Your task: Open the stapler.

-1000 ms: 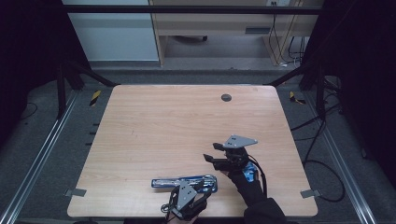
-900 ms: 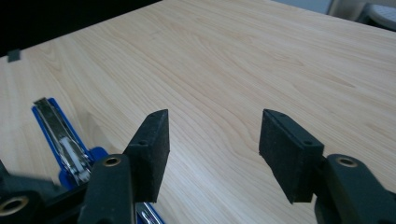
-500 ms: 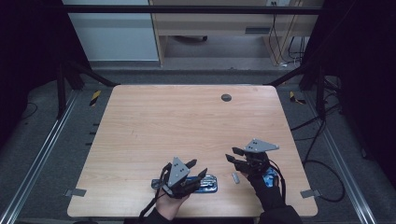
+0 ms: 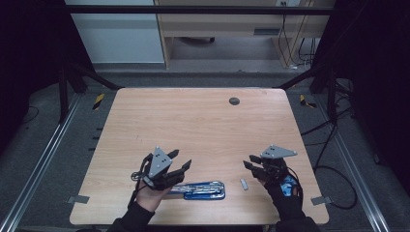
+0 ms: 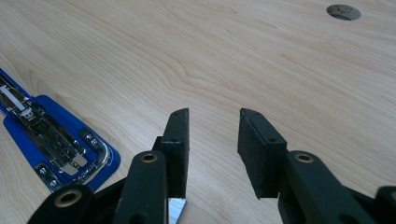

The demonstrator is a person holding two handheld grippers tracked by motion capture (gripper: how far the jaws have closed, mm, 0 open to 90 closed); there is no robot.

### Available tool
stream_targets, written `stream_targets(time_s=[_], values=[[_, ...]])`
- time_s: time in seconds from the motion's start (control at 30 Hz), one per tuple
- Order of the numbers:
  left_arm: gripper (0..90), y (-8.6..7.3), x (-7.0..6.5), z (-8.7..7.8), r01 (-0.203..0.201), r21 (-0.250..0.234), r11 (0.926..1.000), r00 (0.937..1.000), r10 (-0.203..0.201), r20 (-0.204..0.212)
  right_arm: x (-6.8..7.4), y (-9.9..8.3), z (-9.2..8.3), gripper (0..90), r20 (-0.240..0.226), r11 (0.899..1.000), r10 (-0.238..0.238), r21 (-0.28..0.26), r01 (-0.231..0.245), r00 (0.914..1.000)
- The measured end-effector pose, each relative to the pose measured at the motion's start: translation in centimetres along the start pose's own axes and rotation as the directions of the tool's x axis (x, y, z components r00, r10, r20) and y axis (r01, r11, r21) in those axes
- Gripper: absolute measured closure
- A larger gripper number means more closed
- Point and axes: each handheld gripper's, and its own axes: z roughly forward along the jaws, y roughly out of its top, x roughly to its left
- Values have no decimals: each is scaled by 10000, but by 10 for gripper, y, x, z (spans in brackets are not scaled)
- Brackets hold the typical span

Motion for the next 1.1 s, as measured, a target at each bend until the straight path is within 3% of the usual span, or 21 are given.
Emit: stream_targets(time_s=[0.4,0.67,0.8,0.93,1.1], values=[[398,-29,49,-28,486,459,9978,9954,-446,-844,7,-9,-4,581,143,9983,-28,577,19,9999],[379,-58,79,-48,1051,794,9913,9840,-921,-1525,9,-21,-5,566,260,9948,102,1013,-128,9996],[366,-70,88,-55,1142,986,9885,9788,-950,-1816,13,-24,-3,566,376,9921,58,1248,-104,9993],[364,-81,94,-59,1483,1022,9837,9730,-1266,-1928,15,-26,1,564,494,9882,-124,1532,47,9987],[358,-85,96,-61,1558,942,9833,9690,-1337,-2078,20,-27,5,565,410,9851,-8,1716,-63,9992]])
